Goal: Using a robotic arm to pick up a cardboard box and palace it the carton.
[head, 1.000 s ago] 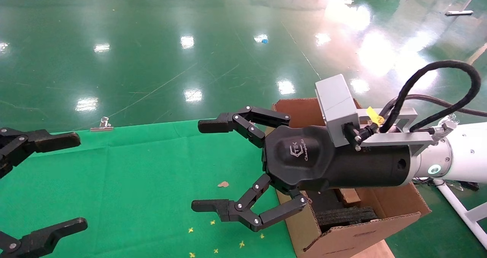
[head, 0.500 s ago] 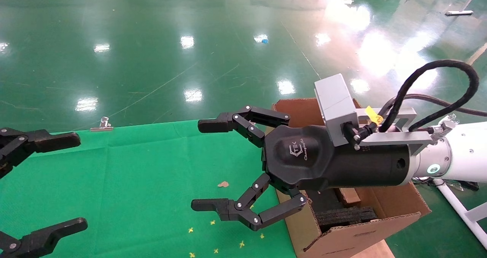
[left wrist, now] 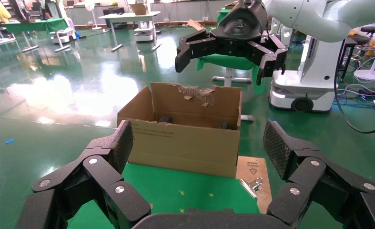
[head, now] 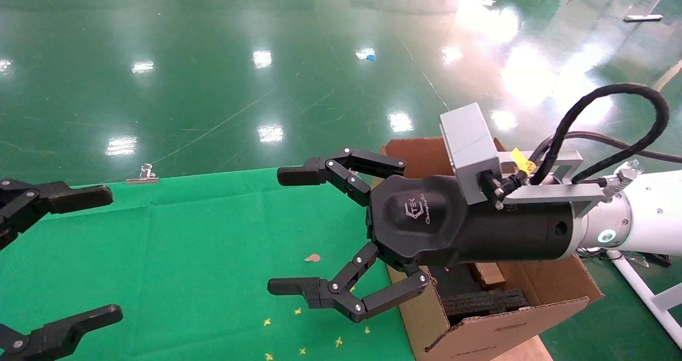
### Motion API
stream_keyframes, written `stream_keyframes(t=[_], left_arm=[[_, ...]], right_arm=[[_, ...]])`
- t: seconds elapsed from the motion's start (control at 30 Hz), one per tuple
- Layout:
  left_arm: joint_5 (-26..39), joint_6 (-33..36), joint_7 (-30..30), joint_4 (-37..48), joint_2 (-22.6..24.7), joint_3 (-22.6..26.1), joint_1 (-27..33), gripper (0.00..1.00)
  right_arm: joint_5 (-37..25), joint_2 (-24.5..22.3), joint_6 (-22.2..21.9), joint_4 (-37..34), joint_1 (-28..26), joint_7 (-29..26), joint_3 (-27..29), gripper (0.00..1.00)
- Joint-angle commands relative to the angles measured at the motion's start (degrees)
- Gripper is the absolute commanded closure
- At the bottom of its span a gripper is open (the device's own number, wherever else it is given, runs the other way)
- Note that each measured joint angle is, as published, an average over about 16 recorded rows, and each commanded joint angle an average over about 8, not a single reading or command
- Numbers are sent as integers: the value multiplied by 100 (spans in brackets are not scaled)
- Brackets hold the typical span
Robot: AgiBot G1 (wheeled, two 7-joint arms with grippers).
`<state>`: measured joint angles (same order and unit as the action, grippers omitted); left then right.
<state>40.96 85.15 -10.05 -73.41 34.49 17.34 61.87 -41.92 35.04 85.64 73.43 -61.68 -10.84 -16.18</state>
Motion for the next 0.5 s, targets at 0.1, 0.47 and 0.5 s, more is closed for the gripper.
stream_keyframes(t=[0.1,0.47,0.5], left_arm=[[0,0,0,0,0,0,0,0],[0,0,0,0,0,0,0,0],[0,0,0,0,0,0,0,0]], right_arm=[[-1,0,0,-2,-1,0,-2,0],[-1,0,0,-3,-4,0,-3,0],[-1,0,0,-3,-4,0,-3,0]])
